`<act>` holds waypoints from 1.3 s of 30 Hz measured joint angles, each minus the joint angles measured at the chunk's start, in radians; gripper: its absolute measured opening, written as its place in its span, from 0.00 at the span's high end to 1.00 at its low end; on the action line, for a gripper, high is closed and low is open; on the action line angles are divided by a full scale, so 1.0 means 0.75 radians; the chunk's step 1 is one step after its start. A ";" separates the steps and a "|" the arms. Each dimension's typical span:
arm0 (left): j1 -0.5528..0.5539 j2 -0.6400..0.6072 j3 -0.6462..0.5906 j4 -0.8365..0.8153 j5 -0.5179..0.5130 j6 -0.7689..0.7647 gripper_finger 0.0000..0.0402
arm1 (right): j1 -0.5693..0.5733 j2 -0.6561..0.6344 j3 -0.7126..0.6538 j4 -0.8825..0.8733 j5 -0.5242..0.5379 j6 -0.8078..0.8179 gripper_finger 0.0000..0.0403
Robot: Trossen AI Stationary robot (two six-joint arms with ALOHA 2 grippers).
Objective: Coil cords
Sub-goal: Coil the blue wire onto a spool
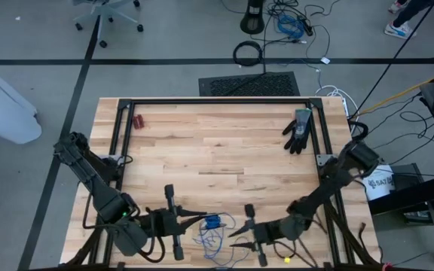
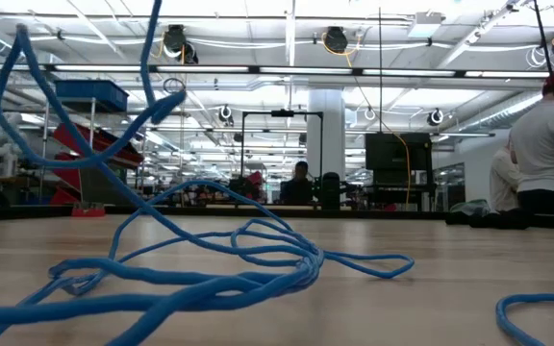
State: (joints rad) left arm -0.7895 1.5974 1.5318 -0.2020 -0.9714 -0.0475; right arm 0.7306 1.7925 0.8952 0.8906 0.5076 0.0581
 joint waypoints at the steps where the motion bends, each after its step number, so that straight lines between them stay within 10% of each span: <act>1: 0.000 0.000 0.000 0.000 0.000 0.000 0.98 | -0.013 0.031 0.032 0.005 -0.002 -0.012 0.70; 13: -0.016 0.000 -0.001 -0.070 -0.002 -0.102 0.98 | -0.080 0.171 0.455 -0.422 0.158 -0.088 0.55; 30: -0.084 0.000 -0.001 -0.067 -0.108 -0.104 0.98 | -0.094 0.173 0.481 -0.516 0.161 -0.048 0.98; 39: -0.084 0.000 -0.001 -0.068 -0.108 -0.102 0.98 | -0.090 0.172 0.481 -0.585 0.229 0.007 1.00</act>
State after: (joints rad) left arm -0.8524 1.5974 1.5311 -0.2533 -1.0527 -0.1242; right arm 0.6628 1.9213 1.2560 0.4521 0.6794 0.0631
